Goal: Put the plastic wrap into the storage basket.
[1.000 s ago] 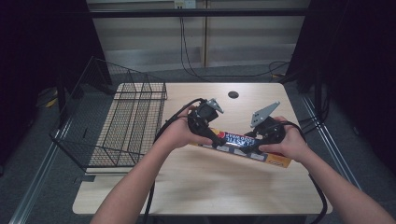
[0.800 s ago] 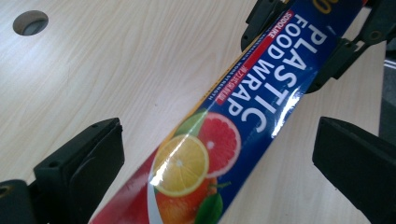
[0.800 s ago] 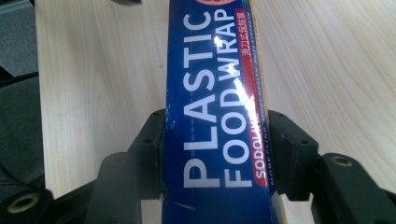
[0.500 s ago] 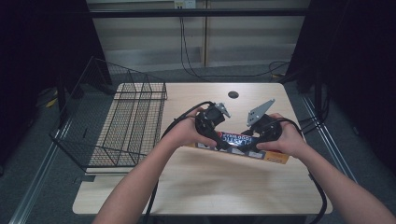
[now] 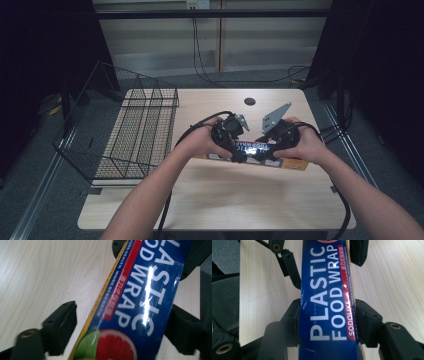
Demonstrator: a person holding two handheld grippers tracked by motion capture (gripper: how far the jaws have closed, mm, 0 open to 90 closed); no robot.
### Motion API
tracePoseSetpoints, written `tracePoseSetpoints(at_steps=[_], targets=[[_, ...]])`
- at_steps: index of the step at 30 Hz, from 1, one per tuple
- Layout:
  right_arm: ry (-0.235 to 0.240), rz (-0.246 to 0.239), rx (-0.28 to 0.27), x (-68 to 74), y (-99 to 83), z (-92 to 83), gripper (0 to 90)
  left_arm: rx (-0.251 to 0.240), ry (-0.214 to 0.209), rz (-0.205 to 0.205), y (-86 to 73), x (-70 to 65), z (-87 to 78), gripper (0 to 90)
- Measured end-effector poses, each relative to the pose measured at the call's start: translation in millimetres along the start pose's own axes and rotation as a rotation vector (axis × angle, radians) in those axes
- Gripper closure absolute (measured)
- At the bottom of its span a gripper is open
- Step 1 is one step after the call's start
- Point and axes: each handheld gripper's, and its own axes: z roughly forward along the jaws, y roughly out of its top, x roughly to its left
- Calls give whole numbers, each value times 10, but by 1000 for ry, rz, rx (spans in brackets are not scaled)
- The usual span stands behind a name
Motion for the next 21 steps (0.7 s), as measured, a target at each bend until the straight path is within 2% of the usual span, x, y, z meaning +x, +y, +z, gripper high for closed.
tracePoseSetpoints(at_steps=[1, 2, 4, 5, 6, 7, 8, 9, 10, 11, 12, 13, 14, 15, 16, 17, 18, 19, 20, 21], targets=[[0, -6, 5, 4, -2, 2, 458, 17, -23, 31, 23, -29, 9, 282], [0, -6, 5, 4, -2, 2, 458, 17, -23, 31, 23, -29, 9, 304], [14, -21, 5, -1, -15, -3, 455, 54, -50, 12, 54, -38, 3, 329], [38, -33, -2, -16, -41, -12, 436, 73, -59, -2, 84, -64, -2, 367], [38, -33, -2, -16, -41, -12, 436, 73, -59, -2, 84, -64, -2, 375], [60, 12, -28, -78, -76, -37, 360, 86, -22, -18, 115, -119, 3, 397], [60, 12, -28, -78, -76, -37, 360, 86, -22, -18, 115, -119, 3, 411], [-18, 70, -70, -112, -113, -120, 178, 89, 5, -93, 110, -78, -29, 427], [-18, 70, -70, -112, -113, -120, 178, 89, 5, -93, 110, -78, -29, 434], [-52, 100, -76, -135, -140, -163, 119, 87, 17, -116, 89, -37, -57, 434], [-102, 111, -79, -156, -175, -206, 95, 101, 27, -153, 68, 15, -100, 434], [-190, 186, -143, -177, -268, -324, 34, 95, 53, -194, 34, 70, -148, 436], [-187, 230, -174, -186, -302, -363, 15, 89, 65, -283, -19, 169, -230, 435], [-187, 230, -174, -186, -302, -363, 15, 89, 65, -283, -19, 169, -230, 436], [-191, 271, -188, -195, -378, -420, 13, 87, 98, -344, -65, 250, -311, 436], [-201, 261, -186, -184, -411, -433, 14, 88, 119, -377, -80, 278, -344, 435], [-201, 261, -186, -184, -411, -433, 14, 88, 119, -377, -80, 278, -344, 436], [-208, 272, -193, -175, -439, -435, 11, 82, 145, -398, -96, 293, -364, 436], [-208, 290, -191, -152, -482, -428, 14, 89, 159, -438, -122, 336, -409, 436], [-208, 290, -191, -152, -482, -428, 14, 89, 159, -438, -122, 336, -409, 437]])
